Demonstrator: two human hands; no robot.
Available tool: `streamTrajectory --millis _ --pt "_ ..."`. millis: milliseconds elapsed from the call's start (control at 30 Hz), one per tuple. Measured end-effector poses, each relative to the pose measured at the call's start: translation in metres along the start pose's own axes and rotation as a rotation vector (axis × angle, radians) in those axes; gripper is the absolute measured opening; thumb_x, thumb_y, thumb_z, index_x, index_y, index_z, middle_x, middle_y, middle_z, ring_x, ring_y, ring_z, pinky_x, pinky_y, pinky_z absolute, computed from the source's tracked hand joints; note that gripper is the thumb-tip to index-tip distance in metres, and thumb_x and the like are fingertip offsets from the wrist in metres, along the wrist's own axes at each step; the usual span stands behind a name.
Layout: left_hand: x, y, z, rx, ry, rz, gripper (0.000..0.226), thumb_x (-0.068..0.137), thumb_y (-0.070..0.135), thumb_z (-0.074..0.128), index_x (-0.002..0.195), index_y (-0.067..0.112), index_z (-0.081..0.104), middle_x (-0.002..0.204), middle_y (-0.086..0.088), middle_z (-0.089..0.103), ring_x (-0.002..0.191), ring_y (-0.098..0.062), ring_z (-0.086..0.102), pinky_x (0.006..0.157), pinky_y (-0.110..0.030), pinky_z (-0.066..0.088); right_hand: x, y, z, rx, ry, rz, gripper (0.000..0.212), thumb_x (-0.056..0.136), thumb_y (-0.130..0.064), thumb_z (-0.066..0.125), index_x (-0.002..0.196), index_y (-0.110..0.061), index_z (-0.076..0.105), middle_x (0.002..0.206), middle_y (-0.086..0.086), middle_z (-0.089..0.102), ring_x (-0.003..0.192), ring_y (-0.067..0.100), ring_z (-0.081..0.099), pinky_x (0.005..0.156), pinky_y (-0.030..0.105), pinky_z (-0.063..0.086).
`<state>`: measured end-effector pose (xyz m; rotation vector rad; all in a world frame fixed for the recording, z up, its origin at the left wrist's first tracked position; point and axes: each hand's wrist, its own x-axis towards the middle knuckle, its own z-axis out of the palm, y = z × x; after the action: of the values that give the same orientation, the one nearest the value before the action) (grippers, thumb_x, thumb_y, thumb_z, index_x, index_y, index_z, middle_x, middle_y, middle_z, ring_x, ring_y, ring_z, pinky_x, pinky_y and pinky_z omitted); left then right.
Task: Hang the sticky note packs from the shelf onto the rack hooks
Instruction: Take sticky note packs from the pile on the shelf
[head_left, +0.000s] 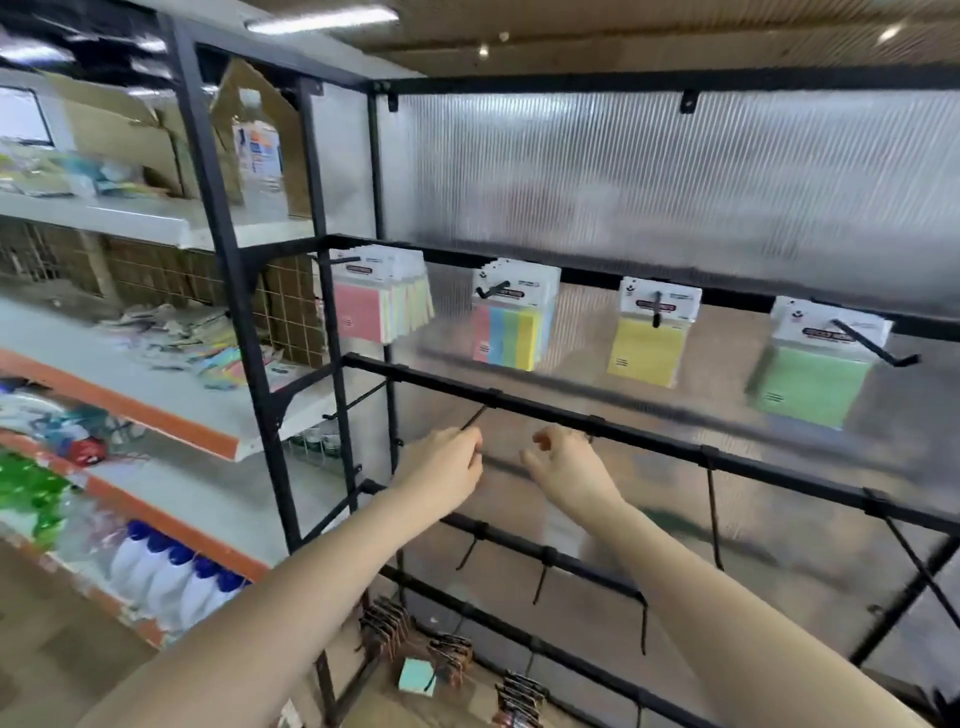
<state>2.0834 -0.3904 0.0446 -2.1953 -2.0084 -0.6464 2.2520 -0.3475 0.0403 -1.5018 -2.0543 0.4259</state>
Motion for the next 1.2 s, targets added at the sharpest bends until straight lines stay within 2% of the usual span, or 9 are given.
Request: streamTrajectory --millis 167,233,333,567,700,833,967,1067,1200 --pt "-0.041 -0.103 -0.033 0.05 -0.008 -0.082 0.02 0.096 0.025 0.043 0.11 0.021 0.057 0.104 0.004 0.063 0.087 -0.014 0.06 0.072 -0.032 0.052 -0.003 -0.09 0.063 -0.088 -0.044 -0.156 0.035 0.094 -0.038 0.05 0.114 -0.009 0.056 0.112 0.008 0.057 0.104 0.027 0.057 0.082 0.034 0.048" --pt "-0.055 -0.143 -0.045 0.044 -0.024 -0.126 0.016 0.095 0.024 0.045 0.104 0.021 0.058 0.101 0.005 0.062 0.083 -0.012 0.059 0.072 -0.033 0.053 -0.002 -0.124 0.088 -0.102 -0.075 -0.203 0.035 0.094 -0.035 0.051 0.116 -0.008 0.054 0.114 0.01 0.057 0.107 0.03 0.055 0.081 0.033 0.044" --pt "-0.077 -0.199 -0.058 0.055 -0.016 -0.177 0.013 0.095 0.024 0.047 0.101 0.023 0.058 0.098 0.006 0.062 0.078 -0.011 0.057 0.067 -0.03 0.048 -0.001 -0.173 0.125 -0.083 -0.106 -0.241 0.038 0.094 -0.035 0.05 0.122 -0.009 0.054 0.119 0.01 0.056 0.112 0.03 0.053 0.087 0.035 0.044" --pt "-0.118 -0.305 -0.076 0.093 -0.064 -0.302 0.02 0.095 0.026 0.042 0.108 0.019 0.055 0.106 -0.001 0.061 0.094 -0.023 0.059 0.064 -0.031 0.04 0.001 -0.263 0.212 -0.07 -0.225 -0.316 0.036 0.093 -0.034 0.05 0.119 -0.009 0.055 0.121 0.012 0.056 0.112 0.031 0.054 0.087 0.035 0.046" --pt "-0.124 -0.353 -0.08 0.064 -0.076 -0.393 0.021 0.095 0.025 0.041 0.11 0.018 0.054 0.108 -0.004 0.062 0.098 -0.025 0.059 0.073 -0.034 0.047 0.014 -0.298 0.253 -0.07 -0.32 -0.367 0.041 0.095 -0.036 0.048 0.126 -0.011 0.053 0.128 0.01 0.053 0.117 0.028 0.052 0.094 0.037 0.046" --pt "-0.115 -0.394 -0.073 0.049 -0.061 -0.458 0.021 0.094 0.024 0.042 0.11 0.018 0.053 0.109 -0.003 0.062 0.102 -0.025 0.058 0.078 -0.034 0.049 0.043 -0.325 0.294 -0.069 -0.375 -0.369 0.041 0.095 -0.039 0.047 0.125 -0.011 0.053 0.126 0.008 0.055 0.113 0.025 0.054 0.092 0.036 0.048" --pt "-0.092 -0.437 -0.056 0.063 -0.072 -0.494 0.022 0.095 0.024 0.039 0.112 0.018 0.052 0.109 -0.002 0.061 0.1 -0.023 0.058 0.076 -0.033 0.048 0.083 -0.345 0.339 -0.027 -0.397 -0.332 0.034 0.094 -0.033 0.048 0.116 -0.008 0.054 0.114 0.011 0.057 0.103 0.027 0.056 0.08 0.032 0.046" --pt "-0.065 -0.472 -0.044 0.072 -0.096 -0.498 0.021 0.095 0.023 0.039 0.111 0.019 0.053 0.108 -0.002 0.061 0.098 -0.022 0.059 0.072 -0.033 0.048 0.118 -0.357 0.368 -0.002 -0.396 -0.29 0.031 0.093 -0.031 0.049 0.113 -0.007 0.054 0.112 0.012 0.057 0.103 0.029 0.056 0.082 0.033 0.047" --pt "-0.024 -0.517 -0.039 0.079 -0.149 -0.496 0.023 0.094 0.022 0.04 0.111 0.019 0.055 0.108 -0.002 0.06 0.099 -0.024 0.059 0.072 -0.034 0.048 0.17 -0.37 0.399 0.053 -0.369 -0.205 0.031 0.095 -0.026 0.047 0.118 -0.007 0.052 0.119 0.013 0.055 0.109 0.03 0.053 0.087 0.034 0.045"
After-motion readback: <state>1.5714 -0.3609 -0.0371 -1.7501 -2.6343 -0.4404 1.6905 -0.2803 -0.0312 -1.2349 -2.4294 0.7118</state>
